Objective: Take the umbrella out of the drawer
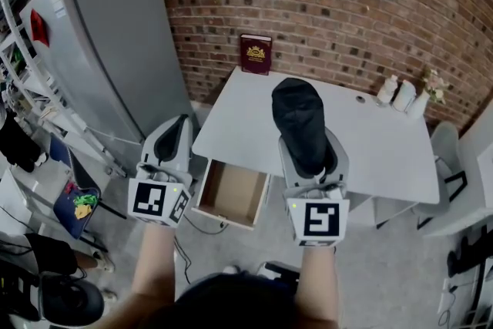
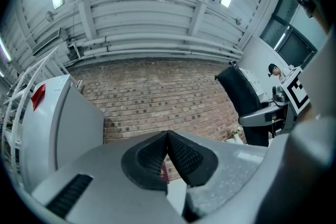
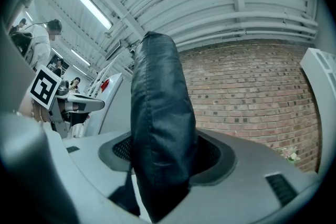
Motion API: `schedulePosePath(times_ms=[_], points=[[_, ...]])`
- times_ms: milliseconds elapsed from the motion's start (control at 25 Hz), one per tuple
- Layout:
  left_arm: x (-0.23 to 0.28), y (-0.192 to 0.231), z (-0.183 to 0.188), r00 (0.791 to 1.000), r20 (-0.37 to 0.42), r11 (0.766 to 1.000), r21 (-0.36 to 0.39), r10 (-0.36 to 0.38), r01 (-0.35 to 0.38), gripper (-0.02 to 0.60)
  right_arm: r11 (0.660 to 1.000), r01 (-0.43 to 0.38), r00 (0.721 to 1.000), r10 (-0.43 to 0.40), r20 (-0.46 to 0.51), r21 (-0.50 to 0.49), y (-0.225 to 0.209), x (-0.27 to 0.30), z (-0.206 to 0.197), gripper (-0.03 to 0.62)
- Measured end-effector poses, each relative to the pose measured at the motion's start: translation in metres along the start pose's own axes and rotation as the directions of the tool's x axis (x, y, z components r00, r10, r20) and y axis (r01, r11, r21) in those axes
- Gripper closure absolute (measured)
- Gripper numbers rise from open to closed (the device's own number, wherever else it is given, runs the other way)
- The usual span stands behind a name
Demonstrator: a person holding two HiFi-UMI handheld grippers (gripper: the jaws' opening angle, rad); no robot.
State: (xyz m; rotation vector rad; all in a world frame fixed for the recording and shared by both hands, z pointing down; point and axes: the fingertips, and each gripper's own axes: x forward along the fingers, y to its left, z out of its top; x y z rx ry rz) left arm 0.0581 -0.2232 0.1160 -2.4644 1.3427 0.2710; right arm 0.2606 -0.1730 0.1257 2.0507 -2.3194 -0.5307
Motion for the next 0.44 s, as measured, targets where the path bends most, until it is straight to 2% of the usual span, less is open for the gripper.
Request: schedulePosePath(times_ms=[440], points=[[0.0045,-0.0054,0.0009,1.0,0.006,1.0,-0.006,-0.017,0.017,0.583,1.0,0.011,1.0,-0.011,-0.003,0.001,-0.0061,0.0017,-0.0021,0.326]])
